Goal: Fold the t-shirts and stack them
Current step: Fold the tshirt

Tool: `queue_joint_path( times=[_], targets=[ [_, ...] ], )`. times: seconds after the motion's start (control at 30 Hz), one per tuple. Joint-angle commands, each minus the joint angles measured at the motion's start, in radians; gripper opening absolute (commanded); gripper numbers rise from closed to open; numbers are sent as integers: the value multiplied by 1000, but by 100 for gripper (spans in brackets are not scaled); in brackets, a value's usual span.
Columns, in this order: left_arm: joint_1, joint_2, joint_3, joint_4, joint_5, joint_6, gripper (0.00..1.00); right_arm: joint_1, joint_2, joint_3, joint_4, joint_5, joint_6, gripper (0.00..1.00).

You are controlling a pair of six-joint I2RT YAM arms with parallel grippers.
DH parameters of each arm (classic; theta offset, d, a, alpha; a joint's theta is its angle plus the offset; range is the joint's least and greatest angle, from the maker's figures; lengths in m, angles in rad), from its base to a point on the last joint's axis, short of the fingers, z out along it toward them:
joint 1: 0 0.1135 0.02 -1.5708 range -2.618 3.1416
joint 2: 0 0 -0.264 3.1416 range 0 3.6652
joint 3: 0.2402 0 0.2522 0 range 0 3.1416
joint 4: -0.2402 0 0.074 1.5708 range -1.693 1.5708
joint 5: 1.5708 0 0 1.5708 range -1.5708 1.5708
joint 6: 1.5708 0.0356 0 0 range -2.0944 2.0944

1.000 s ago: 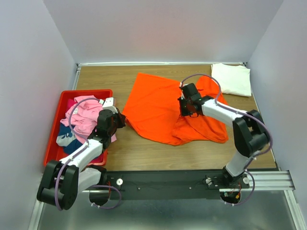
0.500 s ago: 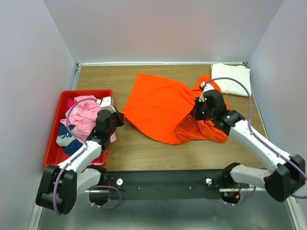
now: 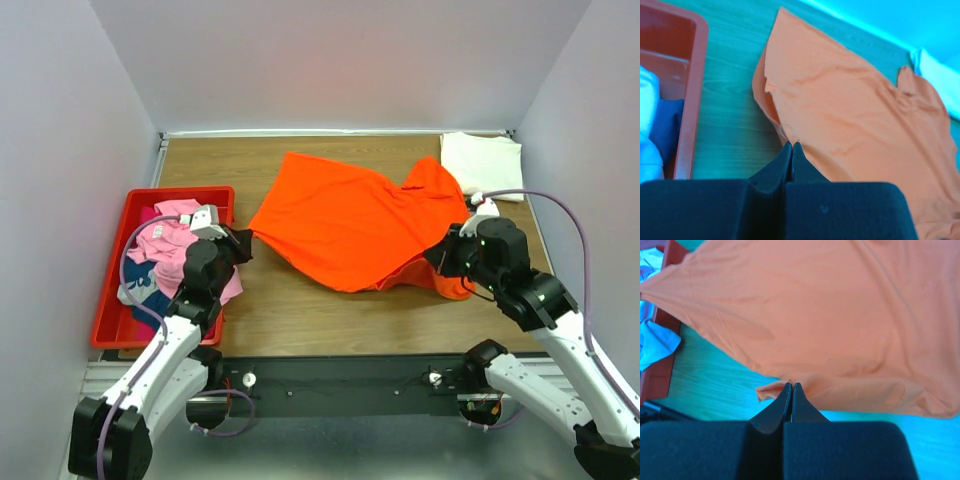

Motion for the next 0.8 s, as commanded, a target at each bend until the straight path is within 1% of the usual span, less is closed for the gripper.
queue_joint_path(
  times=[0.0, 0.17, 0.33, 0.43, 0.57, 0.6, 0.67, 0.7, 0.77],
  targets=[
    [8, -103, -5, -58, -58, -37, 0, 5, -56, 25, -129, -26, 47, 0],
    [8, -147, 12, -122, -58, -34, 0, 5, -102, 20, -176, -35, 73, 0],
    [8, -177, -5, -145, -53, -37, 0, 5, -161, 48, -226, -29, 96, 1],
    [8, -169, -7, -139, -50, -35, 0, 6, -170, 54, -234, -13, 99, 0],
    [8, -92, 13, -118, -41, -14, 0, 6, -158, 39, -226, 111, 127, 0],
    [8, -48, 16, -102, -41, -8, 0, 6, -152, 37, -220, 190, 136, 0],
    [13, 0, 33, -81, -39, 0, 0, 6, -142, 34, -208, 264, 147, 0],
    [16, 44, 39, -58, -35, 9, 0, 6, -127, 39, -200, 333, 150, 0],
    [21, 90, 61, -35, -7, 20, 0, 6, -110, 37, -183, 369, 165, 1]
  ],
)
